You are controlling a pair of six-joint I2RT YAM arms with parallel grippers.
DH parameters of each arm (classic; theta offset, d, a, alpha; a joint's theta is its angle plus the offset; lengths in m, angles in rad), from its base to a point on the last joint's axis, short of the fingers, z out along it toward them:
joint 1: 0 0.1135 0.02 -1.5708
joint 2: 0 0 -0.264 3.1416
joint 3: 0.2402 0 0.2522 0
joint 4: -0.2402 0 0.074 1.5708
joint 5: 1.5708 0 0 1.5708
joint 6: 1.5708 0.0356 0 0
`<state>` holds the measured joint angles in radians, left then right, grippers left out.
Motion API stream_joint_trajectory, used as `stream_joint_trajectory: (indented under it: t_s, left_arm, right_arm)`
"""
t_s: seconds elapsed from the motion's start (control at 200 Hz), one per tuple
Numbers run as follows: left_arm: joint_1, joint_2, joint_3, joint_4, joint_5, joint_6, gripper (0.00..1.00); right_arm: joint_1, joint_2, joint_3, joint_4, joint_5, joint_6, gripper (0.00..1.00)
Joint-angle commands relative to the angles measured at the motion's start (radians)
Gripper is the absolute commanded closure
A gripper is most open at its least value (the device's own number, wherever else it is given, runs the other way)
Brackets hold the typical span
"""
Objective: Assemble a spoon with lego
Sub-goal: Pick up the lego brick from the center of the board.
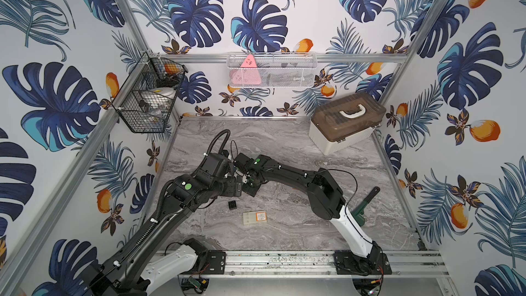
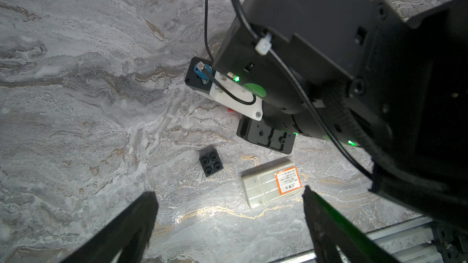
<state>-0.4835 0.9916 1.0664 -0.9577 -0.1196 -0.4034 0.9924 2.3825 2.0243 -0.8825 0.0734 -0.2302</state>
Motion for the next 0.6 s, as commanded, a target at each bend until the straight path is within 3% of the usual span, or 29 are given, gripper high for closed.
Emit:
stream_joint_trajectory:
  t_s: [0.0,0.295,0.44,0.595]
  left_arm:
    - [0.002,0.005,-0.001,0.010,0.007,-0.017,0.05]
    - [0.002,0.012,0.005,0.010,0.008,-0.014,0.05]
    - [0.002,0.015,0.006,0.006,0.006,-0.010,0.05]
    - [0.002,0.015,0.009,0.003,0.006,-0.010,0.05]
  right_arm:
    - [0.000,0.010,0.009,0.006,0.008,-0.019,0.46]
    - [0.000,0.025,0.042,0.005,0.020,-0.021,0.56]
    - [-0.001,0.032,0.048,-0.004,0.015,-0.030,0.69]
    - [-0.002,0.035,0.057,-0.022,0.030,-0.039,0.71]
